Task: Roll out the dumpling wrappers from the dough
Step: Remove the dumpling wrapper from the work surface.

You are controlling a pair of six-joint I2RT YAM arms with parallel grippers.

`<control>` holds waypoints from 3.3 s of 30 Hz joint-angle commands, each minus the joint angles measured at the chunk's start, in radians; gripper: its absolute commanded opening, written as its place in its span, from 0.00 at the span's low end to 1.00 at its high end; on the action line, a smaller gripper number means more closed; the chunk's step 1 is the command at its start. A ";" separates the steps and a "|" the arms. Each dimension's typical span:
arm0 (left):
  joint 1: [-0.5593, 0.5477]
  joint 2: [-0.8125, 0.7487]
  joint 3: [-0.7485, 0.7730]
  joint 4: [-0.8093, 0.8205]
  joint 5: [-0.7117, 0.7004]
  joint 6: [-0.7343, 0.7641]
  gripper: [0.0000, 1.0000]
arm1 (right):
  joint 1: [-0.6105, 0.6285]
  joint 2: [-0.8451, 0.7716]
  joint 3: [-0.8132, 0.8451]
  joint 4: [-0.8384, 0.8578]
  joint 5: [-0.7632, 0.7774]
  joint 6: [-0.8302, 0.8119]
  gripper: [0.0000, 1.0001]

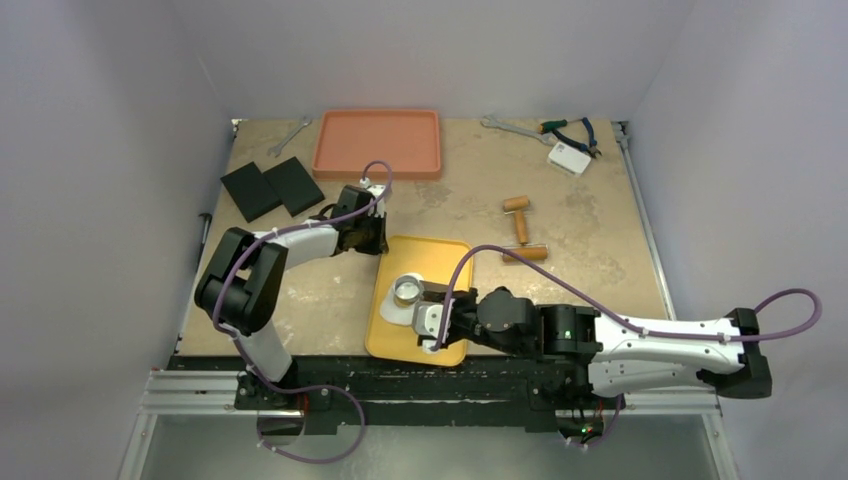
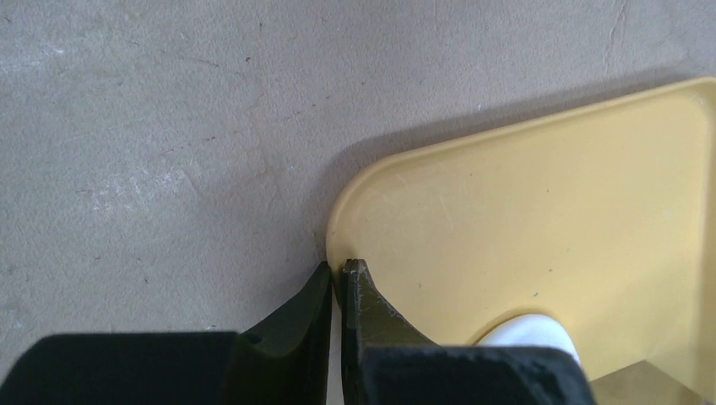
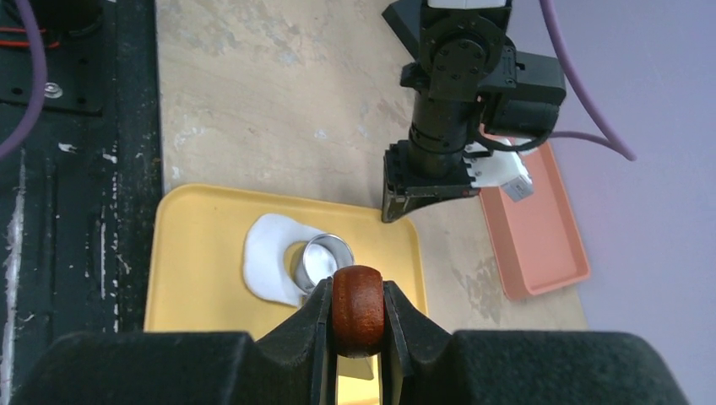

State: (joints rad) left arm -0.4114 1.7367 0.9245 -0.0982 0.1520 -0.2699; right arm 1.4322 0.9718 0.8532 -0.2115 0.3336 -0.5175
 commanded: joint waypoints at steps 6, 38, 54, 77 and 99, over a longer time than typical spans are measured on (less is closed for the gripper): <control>0.014 -0.010 -0.040 -0.091 -0.058 0.106 0.00 | -0.135 0.029 -0.028 -0.182 0.187 0.006 0.00; -0.009 -0.034 -0.036 -0.075 -0.037 0.112 0.00 | -0.408 0.169 0.302 -0.197 -0.084 0.331 0.00; 0.007 -0.046 -0.047 -0.092 -0.044 -0.049 0.00 | -0.408 0.104 0.296 -0.201 -0.130 0.658 0.00; 0.010 -0.059 -0.047 -0.085 -0.003 -0.039 0.00 | -0.457 0.278 0.249 -0.009 0.147 0.630 0.00; 0.010 -0.054 -0.045 -0.082 0.008 -0.020 0.00 | -0.463 0.346 0.221 0.217 0.263 0.478 0.00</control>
State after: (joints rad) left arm -0.4011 1.6947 0.8936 -0.1280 0.1337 -0.3138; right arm 0.9905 1.3041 1.1095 -0.1081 0.4843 0.0696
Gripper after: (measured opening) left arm 0.030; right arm 0.230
